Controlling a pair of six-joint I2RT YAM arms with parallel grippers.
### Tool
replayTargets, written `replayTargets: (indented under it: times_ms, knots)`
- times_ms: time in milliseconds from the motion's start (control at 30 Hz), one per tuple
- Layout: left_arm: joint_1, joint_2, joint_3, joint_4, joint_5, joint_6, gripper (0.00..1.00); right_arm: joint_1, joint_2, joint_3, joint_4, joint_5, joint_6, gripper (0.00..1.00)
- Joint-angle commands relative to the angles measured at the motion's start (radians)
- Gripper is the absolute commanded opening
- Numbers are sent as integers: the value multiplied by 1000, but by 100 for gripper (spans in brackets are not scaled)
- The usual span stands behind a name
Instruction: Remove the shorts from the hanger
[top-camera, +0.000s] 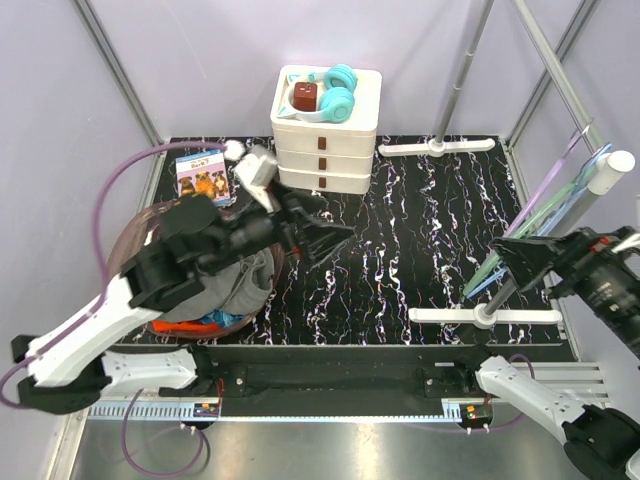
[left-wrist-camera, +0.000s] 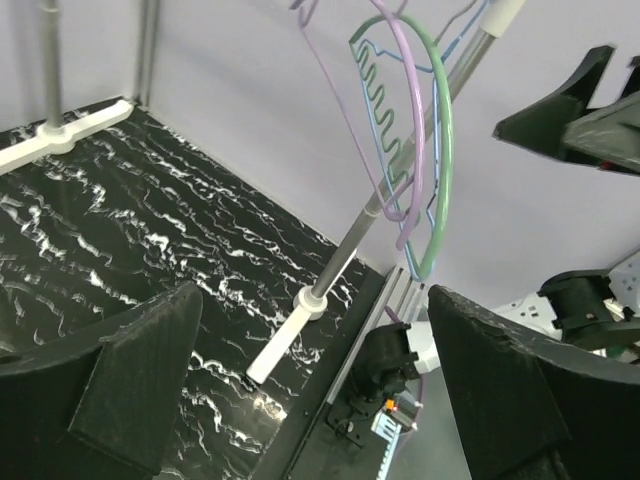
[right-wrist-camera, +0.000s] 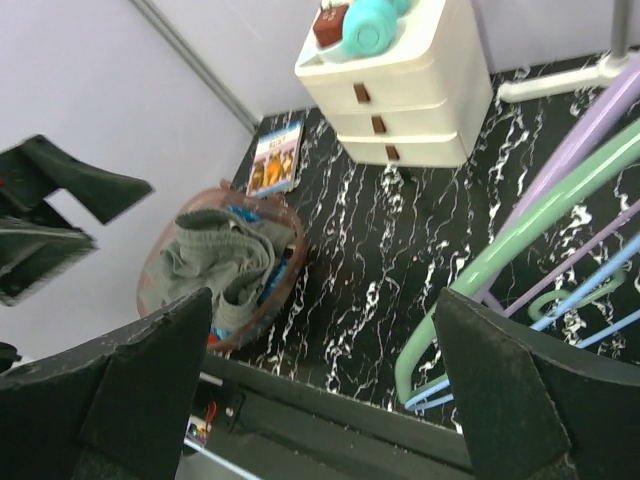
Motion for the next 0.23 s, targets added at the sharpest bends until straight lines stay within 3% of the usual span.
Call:
replayTargets:
  times_ms: [0,200]
  knots:
    - [0,-150,-77,8,-121,-88,99,1,-7,-86,61,-85,-6,100]
    - [0,-299,-175,43,-122,-143,99,1,-56,-183,200,-188,68,100]
